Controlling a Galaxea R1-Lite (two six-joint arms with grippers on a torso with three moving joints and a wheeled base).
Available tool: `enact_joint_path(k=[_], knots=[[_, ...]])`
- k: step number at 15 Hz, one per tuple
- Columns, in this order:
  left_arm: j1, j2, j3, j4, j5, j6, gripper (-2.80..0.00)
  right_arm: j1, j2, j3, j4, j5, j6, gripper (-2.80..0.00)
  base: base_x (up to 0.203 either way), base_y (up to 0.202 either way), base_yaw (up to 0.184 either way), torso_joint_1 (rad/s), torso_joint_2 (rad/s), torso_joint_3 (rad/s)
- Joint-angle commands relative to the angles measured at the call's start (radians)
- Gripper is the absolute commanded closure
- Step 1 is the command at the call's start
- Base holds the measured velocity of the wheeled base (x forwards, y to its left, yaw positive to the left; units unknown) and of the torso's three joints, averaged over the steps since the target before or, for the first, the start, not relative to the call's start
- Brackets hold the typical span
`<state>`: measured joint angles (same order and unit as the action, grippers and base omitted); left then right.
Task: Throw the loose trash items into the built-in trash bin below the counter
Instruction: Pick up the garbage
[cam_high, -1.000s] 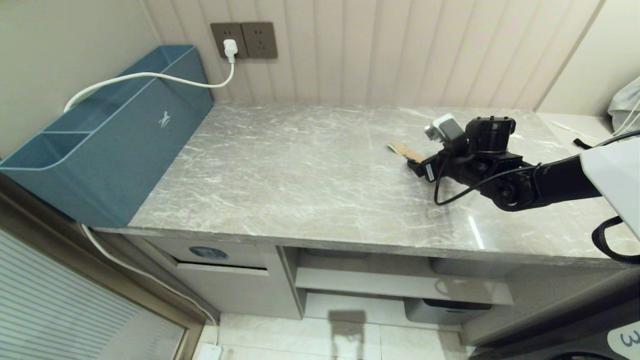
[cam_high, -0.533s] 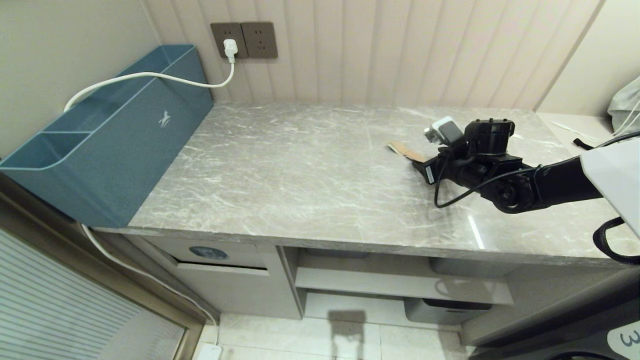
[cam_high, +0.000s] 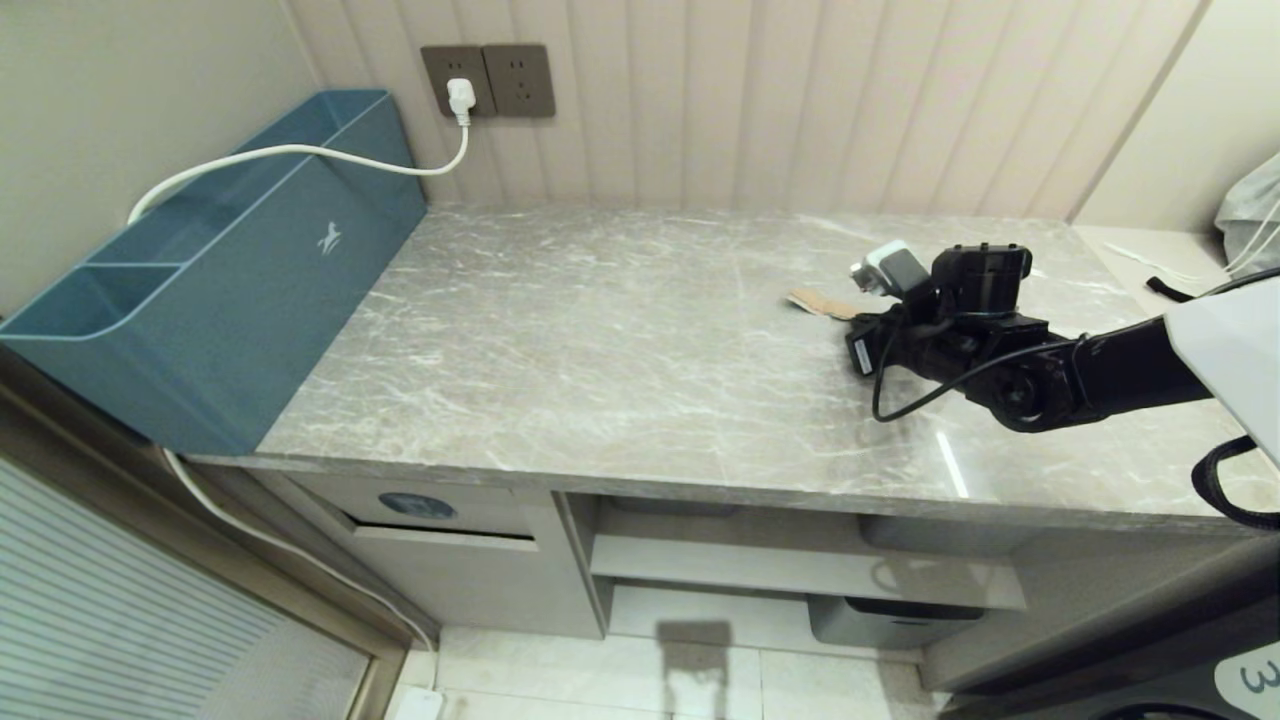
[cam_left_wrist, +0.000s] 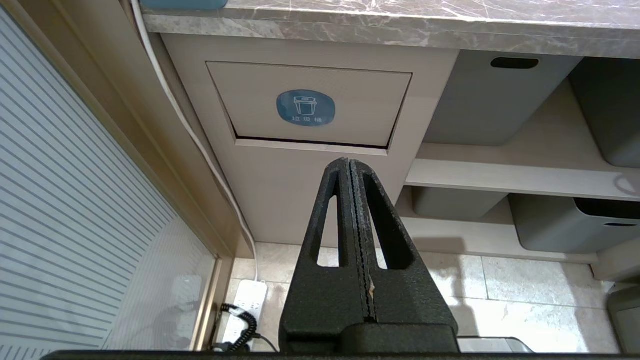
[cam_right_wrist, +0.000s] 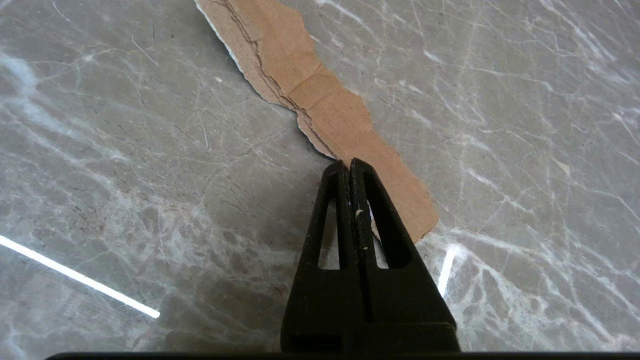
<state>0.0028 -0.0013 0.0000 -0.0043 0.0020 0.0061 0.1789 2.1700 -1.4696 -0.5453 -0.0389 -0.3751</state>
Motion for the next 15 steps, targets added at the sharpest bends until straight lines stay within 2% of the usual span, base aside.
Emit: enact_joint_path(k=[1,10,15], knots=[[0.0,0.0,0.002,0.0,0.0,0.0,0.0,0.001,-0.009,0.002,-0.005,0.001,-0.002,0.0,0.0,0.0,0.0,0.0,0.0,0.0],[0.0,0.0,0.002,0.0,0.0,0.0,0.0,0.01,-0.119,0.007,0.0,0.002,-0.005,0.0,0.0,0.0,0.0,0.0,0.0,0.0],[0.0,0.0,0.002,0.0,0.001,0.0,0.0,0.001,-0.081,0.005,-0.001,0.021,0.01,0.0,0.0,0.0,0.0,0.0,0.0,0.0]])
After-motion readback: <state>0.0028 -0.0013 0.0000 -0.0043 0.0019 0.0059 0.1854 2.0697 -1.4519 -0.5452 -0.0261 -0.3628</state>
